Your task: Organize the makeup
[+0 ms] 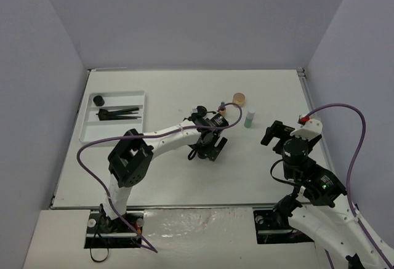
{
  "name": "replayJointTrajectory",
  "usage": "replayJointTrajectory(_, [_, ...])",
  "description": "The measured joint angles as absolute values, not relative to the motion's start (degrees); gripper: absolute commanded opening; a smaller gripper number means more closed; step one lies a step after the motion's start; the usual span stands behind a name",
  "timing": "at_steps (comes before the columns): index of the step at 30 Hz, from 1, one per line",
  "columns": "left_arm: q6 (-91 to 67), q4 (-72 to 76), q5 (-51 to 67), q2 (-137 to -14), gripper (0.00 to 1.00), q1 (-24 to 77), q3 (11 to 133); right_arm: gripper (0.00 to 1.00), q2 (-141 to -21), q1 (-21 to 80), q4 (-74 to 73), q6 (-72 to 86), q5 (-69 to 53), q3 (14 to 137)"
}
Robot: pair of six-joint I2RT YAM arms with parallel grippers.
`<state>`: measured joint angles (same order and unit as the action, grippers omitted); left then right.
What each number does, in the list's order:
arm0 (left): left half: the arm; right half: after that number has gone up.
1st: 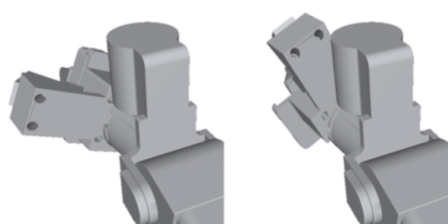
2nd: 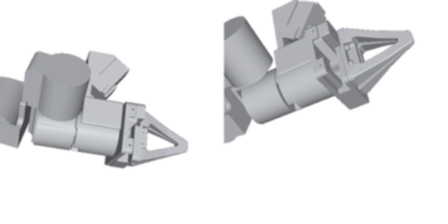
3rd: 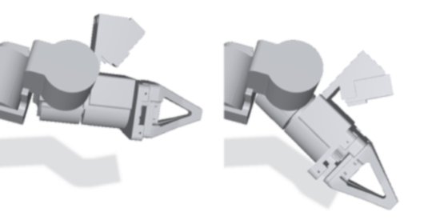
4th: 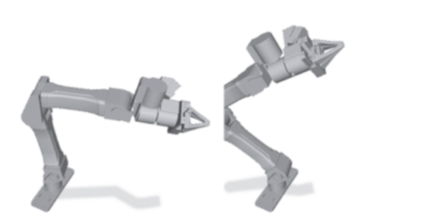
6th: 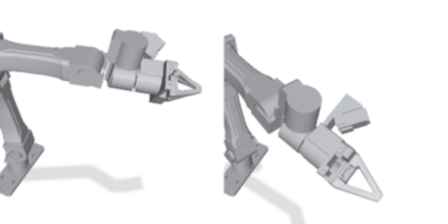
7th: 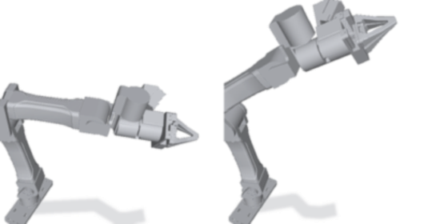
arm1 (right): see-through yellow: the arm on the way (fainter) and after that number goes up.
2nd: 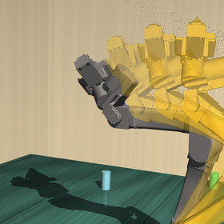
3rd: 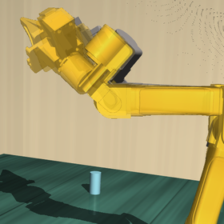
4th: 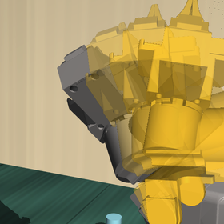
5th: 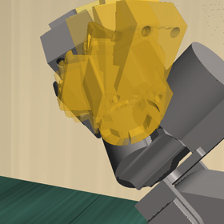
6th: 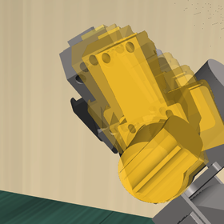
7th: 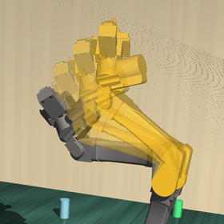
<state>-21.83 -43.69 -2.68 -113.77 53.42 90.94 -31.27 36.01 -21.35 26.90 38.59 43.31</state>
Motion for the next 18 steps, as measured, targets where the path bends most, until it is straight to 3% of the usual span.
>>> replayJointTrajectory(11, [-22.50,-40.94,-2.83,-117.71,0.64,52.86,90.94,1.00,-31.42,36.03,-21.71,27.05,38.57,43.31])
replayJointTrajectory(18, [-22.81,-40.03,-2.59,-117.71,0.49,52.80,90.94,1.00,-32.88,36.03,-21.74,27.05,38.52,43.31])
